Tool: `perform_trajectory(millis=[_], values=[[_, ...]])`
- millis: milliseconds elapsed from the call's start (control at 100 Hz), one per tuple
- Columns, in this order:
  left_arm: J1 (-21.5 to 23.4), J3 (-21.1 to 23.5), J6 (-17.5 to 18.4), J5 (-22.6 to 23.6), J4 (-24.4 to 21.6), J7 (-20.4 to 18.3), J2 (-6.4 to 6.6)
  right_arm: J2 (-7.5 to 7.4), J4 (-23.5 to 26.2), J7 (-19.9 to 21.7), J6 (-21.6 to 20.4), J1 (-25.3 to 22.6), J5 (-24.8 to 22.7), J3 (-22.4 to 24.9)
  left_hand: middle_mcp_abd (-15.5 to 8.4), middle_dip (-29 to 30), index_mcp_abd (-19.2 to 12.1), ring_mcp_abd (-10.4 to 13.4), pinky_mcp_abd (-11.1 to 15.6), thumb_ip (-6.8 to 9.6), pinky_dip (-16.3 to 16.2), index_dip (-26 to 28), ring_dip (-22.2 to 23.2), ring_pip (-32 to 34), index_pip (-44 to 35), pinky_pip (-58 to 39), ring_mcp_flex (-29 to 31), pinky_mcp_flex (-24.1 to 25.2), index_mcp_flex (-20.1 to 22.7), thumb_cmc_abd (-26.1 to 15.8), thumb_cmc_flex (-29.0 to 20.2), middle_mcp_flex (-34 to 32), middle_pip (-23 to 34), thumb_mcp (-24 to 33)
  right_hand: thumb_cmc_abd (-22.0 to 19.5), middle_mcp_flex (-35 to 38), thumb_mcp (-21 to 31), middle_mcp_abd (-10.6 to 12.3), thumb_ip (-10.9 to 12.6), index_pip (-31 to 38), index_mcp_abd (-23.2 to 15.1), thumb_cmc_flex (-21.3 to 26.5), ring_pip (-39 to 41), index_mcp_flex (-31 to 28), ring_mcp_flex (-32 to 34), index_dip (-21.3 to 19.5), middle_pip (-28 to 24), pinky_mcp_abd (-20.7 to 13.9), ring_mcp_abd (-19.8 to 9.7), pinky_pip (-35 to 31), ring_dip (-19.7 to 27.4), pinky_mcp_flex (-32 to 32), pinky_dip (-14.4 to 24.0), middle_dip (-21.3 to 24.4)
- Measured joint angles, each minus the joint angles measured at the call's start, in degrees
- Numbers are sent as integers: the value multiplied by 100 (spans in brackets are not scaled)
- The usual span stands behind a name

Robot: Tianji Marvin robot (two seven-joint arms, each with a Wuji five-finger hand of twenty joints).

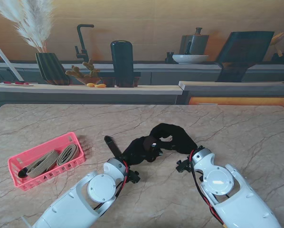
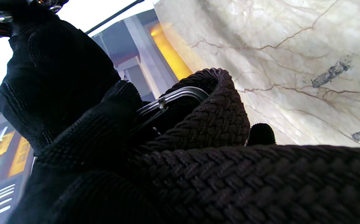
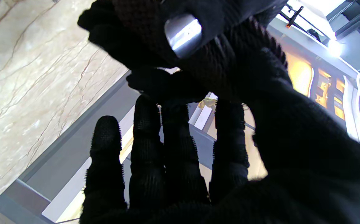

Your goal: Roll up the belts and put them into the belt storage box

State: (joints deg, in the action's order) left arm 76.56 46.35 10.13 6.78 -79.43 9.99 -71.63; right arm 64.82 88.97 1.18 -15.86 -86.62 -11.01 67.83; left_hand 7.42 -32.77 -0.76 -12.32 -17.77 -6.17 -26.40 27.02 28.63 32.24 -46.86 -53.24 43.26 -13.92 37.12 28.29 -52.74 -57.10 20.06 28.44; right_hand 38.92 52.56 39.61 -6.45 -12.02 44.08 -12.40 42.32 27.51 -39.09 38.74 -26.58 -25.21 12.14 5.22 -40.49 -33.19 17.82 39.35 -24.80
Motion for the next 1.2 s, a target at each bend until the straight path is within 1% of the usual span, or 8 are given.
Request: perform_trajectory(millis=[190, 250, 410, 650, 770, 900, 1010, 1200], values=[[46, 2, -169, -169, 7, 197, -58, 35, 124, -109, 143, -47, -553, 65, 154, -959, 229, -353, -9, -5, -286, 17, 578, 1075, -7, -619, 318, -293, -68, -341, -293, 25, 1377, -716, -267, -419, 299, -42, 174, -78, 319, -186, 70, 310, -7, -197, -491, 2, 1, -74, -46, 41, 0, 3], [58, 1, -260, 174, 8, 301, -64, 31, 179, -79, 154, -94, -738, 153, 155, -966, 339, -372, -16, -5, -410, 22, 685, 1436, -131, -909, 600, -506, -68, -343, -288, 15, 1869, -729, -282, -700, 575, -94, 533, -716, 628, -594, 70, 479, -24, -489, -488, 6, 16, -77, -46, 32, 0, 56], [-12, -69, -305, 945, 128, 446, -40, -48, 348, 51, 159, -230, -943, 348, 155, -1080, 514, -372, -59, -5, -550, 14, 761, 2149, -498, -1563, 1257, -1255, -66, -339, -51, -407, 2686, -492, -386, -1116, 316, -242, 527, -1530, 1197, -1525, 71, 871, -148, -635, -468, 9, 86, -79, -63, -86, 5, 126], [-221, -264, -378, 1724, 340, 601, 32, -70, 395, -528, 592, -277, -1680, 283, 93, -1175, 576, -372, -75, -5, -606, -124, 824, 2713, -719, -2060, 1893, -1881, 102, -160, 296, -853, 3116, -42, -1300, -764, -523, -643, 537, -1737, 1669, -2608, 891, 241, -51, -956, -852, 162, 543, -495, -659, 140, 298, -27], [-269, -314, -409, 1730, 382, 696, 47, -71, 394, -587, 954, -242, -1981, 115, 76, -1175, 667, -369, -82, -5, -606, -468, 825, 2770, -545, -2129, 1951, -1911, 31, -160, 374, -853, 3212, 60, -1262, -265, -532, -792, 537, -1696, 1753, -2675, 1553, -298, 347, -1162, -1304, 234, 765, -1145, -920, 427, 366, -154], [-287, -345, -473, 1930, 446, 994, 31, -67, 319, -590, 1087, -157, -1866, -80, -70, -1163, 1018, -273, -73, 100, -602, -543, 825, 2854, 740, -2212, 1966, -1925, -464, -170, 928, -855, 3355, 729, -1246, 110, -506, -816, 538, -1587, 1805, -2797, 2003, -677, 742, -1289, -1642, 374, 851, -1812, -999, 641, 368, -162], [-287, -345, -568, 1970, 460, 1075, 10, -60, 245, -489, 1134, -73, -1670, -210, -130, -1065, 1172, -249, -68, 100, -592, -645, 823, 2855, 1355, -2215, 2026, -1958, -993, -170, 1079, -856, 3440, 915, -1246, 317, -506, -854, 538, -1484, 1830, -2797, 2152, -886, 911, -1310, -1747, 449, 911, -1995, -1020, 758, 367, -163], [-297, -370, -665, 2046, 464, 1095, 2, -50, 101, -475, 1146, 96, -1720, -474, -137, -955, 1258, -248, -65, 101, -568, -762, 807, 2855, 1630, -2217, 2039, -1959, -1184, -165, 1140, -856, 3484, 994, -1246, 386, -506, -854, 538, -1484, 1830, -2797, 2215, -918, 998, -1311, -1800, 467, 917, -2129, -1028, 777, 354, -163]])
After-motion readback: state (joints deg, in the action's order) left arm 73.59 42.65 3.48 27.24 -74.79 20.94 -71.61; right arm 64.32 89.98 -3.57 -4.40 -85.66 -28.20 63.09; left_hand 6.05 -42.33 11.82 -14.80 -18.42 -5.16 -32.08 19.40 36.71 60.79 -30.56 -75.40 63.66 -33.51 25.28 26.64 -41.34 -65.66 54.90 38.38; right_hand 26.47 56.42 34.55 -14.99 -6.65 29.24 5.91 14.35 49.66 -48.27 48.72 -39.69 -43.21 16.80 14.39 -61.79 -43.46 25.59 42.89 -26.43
